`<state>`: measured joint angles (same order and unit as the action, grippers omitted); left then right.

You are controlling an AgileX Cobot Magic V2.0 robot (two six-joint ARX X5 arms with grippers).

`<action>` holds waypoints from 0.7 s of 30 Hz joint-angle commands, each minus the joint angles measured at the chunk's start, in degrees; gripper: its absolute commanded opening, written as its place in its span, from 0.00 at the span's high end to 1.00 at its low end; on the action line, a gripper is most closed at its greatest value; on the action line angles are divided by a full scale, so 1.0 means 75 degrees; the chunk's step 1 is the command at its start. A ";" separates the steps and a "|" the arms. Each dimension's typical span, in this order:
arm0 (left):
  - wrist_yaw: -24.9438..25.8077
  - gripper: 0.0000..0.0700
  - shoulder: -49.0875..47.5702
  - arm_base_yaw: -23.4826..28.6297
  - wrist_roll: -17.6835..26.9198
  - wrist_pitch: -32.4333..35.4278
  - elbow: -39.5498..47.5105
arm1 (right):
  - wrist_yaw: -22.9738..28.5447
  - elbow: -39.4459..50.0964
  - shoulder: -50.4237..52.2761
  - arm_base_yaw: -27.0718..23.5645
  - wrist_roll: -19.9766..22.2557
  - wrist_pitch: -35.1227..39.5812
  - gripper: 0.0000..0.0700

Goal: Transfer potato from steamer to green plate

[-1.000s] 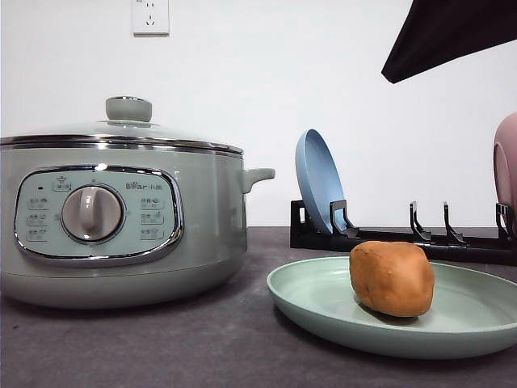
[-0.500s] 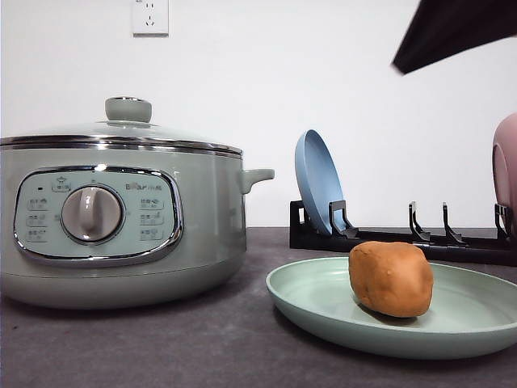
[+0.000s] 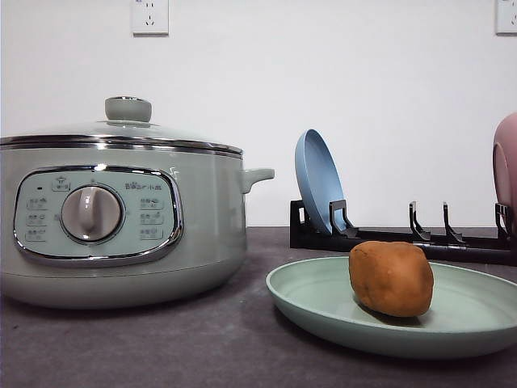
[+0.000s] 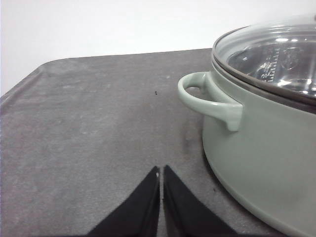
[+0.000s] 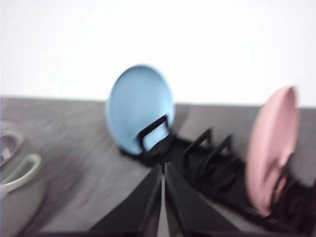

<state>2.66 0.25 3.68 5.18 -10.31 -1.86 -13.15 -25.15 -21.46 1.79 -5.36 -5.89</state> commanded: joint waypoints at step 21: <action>-0.0020 0.99 -0.0010 0.0020 -0.0039 -0.0055 0.0156 | 0.0440 0.3267 0.2662 -0.0423 0.0423 0.0689 1.00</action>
<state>2.66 0.25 3.68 5.17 -10.31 -1.85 -10.19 -0.91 -1.70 -1.26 -2.75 -0.63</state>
